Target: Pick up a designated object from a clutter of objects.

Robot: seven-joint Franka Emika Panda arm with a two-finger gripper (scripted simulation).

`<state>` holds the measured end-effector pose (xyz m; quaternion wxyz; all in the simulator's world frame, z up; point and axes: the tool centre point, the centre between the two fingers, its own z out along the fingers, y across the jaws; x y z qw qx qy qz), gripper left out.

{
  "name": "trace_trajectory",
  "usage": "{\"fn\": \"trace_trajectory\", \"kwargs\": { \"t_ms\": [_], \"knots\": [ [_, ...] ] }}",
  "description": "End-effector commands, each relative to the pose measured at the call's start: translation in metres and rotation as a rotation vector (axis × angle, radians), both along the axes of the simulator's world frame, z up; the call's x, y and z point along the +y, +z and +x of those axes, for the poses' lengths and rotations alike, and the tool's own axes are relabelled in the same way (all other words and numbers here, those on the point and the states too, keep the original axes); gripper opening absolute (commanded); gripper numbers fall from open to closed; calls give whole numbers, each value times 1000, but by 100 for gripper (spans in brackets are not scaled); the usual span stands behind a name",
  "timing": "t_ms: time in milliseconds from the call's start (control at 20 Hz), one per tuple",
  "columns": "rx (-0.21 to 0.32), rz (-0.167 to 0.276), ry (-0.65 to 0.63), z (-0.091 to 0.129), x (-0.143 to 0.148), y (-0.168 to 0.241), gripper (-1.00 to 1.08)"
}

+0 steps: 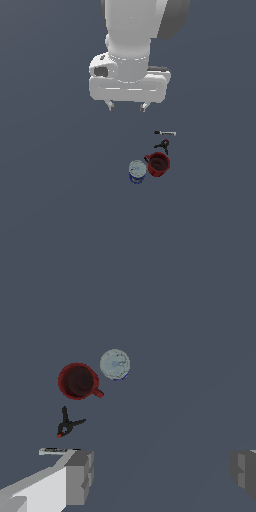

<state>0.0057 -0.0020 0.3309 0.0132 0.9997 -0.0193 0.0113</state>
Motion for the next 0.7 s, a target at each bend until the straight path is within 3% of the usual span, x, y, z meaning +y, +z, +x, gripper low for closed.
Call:
{"fn": "trace_trajectory", "kwargs": {
  "t_ms": [0, 650],
  "knots": [
    [0, 0, 0, 0, 0, 0, 28],
    [30, -2, 1, 0, 5, -10, 28]
  ]
}}
